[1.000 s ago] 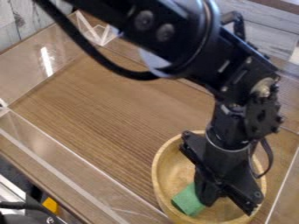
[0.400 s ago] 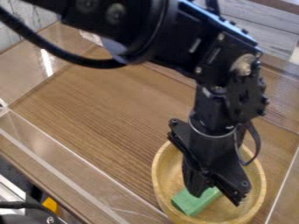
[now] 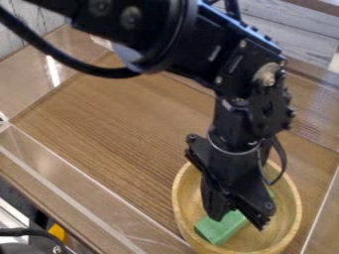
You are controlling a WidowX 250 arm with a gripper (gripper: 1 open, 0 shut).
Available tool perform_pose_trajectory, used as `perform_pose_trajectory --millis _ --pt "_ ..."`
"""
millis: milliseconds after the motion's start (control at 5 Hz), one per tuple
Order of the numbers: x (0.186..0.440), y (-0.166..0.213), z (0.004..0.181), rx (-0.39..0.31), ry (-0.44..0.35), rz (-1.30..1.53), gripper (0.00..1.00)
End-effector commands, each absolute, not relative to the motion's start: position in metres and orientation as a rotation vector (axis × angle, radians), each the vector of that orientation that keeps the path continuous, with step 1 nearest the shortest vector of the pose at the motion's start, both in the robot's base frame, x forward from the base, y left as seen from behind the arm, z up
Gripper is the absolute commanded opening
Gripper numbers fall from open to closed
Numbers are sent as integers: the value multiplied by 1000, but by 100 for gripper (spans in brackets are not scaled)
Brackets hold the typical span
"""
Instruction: Remove the green block from inside the brown bowl and put it on the table
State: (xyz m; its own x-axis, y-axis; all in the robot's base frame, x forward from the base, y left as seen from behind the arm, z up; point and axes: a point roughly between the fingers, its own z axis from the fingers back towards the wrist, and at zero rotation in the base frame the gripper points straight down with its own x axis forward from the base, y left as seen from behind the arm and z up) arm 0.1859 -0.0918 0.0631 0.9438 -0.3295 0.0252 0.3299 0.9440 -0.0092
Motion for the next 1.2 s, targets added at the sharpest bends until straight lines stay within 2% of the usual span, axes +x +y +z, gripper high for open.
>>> perform_pose_trajectory --millis 0,400,800,1000 --pt "198 -92 70 -20 -56 -358 0" --pt "198 -88 66 -19 -60 -321 0" --pt "200 -79 71 -21 -65 -443 0" --pt "198 -88 64 -22 -70 -410 100"
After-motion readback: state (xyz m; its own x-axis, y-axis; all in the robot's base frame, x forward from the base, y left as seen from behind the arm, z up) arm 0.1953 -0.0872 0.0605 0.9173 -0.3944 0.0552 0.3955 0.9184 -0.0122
